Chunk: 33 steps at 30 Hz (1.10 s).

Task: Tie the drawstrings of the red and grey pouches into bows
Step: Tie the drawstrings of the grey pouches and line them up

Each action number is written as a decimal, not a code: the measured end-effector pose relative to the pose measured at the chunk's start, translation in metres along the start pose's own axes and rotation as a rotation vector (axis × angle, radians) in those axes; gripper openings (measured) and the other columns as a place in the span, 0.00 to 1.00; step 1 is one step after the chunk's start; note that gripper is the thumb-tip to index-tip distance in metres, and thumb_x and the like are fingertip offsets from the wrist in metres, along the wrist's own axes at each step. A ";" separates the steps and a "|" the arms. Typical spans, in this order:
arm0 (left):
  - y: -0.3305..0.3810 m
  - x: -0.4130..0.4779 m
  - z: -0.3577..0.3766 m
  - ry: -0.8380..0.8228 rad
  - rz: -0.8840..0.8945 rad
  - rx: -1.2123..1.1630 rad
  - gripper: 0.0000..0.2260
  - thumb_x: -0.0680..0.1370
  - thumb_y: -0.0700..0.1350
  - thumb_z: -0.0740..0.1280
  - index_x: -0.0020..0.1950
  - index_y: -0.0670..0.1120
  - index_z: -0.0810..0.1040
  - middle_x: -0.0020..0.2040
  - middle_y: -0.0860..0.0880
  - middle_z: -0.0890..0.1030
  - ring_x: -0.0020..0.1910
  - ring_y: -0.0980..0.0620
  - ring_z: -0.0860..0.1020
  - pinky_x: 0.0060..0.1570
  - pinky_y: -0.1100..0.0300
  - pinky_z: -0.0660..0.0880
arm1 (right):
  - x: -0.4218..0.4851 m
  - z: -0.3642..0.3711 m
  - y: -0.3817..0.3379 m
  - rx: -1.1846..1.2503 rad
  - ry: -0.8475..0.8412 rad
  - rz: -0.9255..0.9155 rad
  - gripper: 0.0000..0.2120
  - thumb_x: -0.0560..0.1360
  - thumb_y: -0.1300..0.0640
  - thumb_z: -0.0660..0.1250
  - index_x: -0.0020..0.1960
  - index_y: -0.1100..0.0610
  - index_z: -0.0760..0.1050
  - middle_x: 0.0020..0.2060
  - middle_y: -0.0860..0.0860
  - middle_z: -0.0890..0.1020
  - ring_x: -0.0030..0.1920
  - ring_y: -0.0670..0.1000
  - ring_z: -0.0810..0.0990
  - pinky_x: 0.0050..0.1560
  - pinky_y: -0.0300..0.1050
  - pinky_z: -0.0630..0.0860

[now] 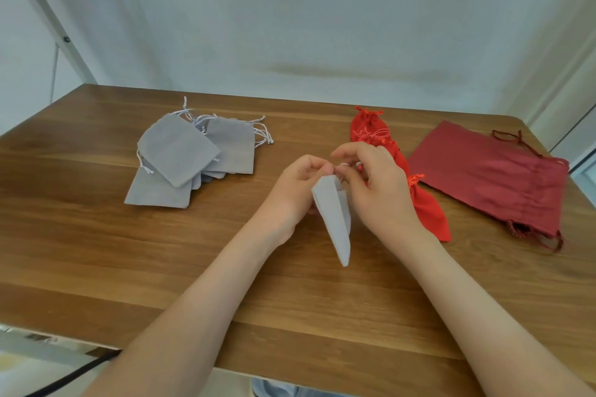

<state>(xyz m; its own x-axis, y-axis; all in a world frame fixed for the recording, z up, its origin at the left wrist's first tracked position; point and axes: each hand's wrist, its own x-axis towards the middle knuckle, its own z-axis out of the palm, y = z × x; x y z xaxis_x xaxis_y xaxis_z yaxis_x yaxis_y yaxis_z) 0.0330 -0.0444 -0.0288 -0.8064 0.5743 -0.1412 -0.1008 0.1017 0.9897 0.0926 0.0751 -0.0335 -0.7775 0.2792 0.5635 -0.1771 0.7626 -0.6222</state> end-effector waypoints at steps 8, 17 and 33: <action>0.005 -0.001 -0.015 -0.084 -0.026 0.167 0.12 0.81 0.46 0.60 0.49 0.45 0.82 0.42 0.49 0.82 0.40 0.57 0.78 0.43 0.61 0.70 | -0.001 0.005 0.006 -0.071 -0.056 -0.091 0.06 0.74 0.67 0.65 0.44 0.58 0.77 0.39 0.43 0.75 0.43 0.43 0.67 0.48 0.27 0.63; 0.000 0.000 -0.017 -0.171 0.036 0.189 0.14 0.82 0.44 0.58 0.54 0.38 0.81 0.44 0.45 0.79 0.43 0.52 0.74 0.49 0.59 0.71 | 0.000 -0.002 0.006 -0.045 -0.157 0.033 0.04 0.76 0.61 0.65 0.43 0.56 0.75 0.36 0.47 0.78 0.41 0.47 0.72 0.40 0.40 0.67; -0.002 0.002 -0.020 -0.245 -0.043 0.148 0.09 0.80 0.42 0.62 0.51 0.43 0.83 0.44 0.48 0.82 0.42 0.53 0.75 0.48 0.60 0.71 | 0.007 -0.020 -0.001 0.138 -0.283 0.174 0.08 0.76 0.62 0.64 0.45 0.51 0.79 0.40 0.42 0.81 0.43 0.38 0.76 0.43 0.27 0.68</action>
<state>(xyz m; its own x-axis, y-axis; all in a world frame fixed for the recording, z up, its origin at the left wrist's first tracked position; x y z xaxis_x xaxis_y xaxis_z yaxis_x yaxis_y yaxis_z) 0.0203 -0.0599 -0.0305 -0.6363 0.7444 -0.2026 -0.0314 0.2374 0.9709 0.0993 0.0882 -0.0184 -0.9360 0.2105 0.2820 -0.0923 0.6265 -0.7739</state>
